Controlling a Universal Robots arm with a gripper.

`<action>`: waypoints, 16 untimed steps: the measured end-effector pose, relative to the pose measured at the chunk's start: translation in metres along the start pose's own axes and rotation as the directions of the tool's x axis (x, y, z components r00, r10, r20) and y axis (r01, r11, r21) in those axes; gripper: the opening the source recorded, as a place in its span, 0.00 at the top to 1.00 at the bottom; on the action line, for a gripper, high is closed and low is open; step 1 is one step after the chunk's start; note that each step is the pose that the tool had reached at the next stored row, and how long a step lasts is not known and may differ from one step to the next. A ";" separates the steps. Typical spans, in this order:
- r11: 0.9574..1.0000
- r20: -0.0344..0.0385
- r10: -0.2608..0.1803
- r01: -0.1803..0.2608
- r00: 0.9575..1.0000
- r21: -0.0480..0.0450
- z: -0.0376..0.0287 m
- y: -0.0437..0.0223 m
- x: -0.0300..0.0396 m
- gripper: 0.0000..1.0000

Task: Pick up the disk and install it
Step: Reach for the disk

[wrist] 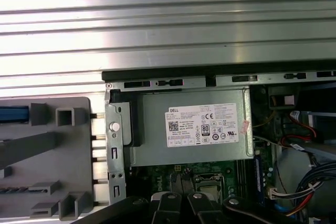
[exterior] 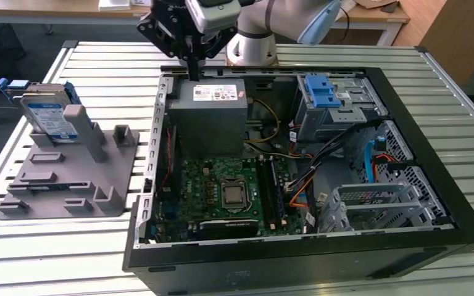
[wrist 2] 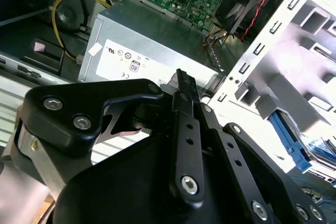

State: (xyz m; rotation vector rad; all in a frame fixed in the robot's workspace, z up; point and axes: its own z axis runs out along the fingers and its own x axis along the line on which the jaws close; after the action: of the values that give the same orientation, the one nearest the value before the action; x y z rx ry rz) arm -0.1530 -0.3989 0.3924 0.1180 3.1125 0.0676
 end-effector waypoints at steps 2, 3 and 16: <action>1.000 0.000 0.000 0.000 1.000 0.000 0.0000 -0.0001 0.0006 0.89; 1.000 0.000 0.000 0.000 1.000 0.000 0.0001 -0.0001 0.0011 0.89; 1.000 0.000 0.000 0.000 1.000 0.000 0.0003 -0.0006 0.0069 0.89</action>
State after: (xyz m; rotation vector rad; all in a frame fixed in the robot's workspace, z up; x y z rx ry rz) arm -0.1599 -0.3989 0.3919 0.1179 3.1125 0.0676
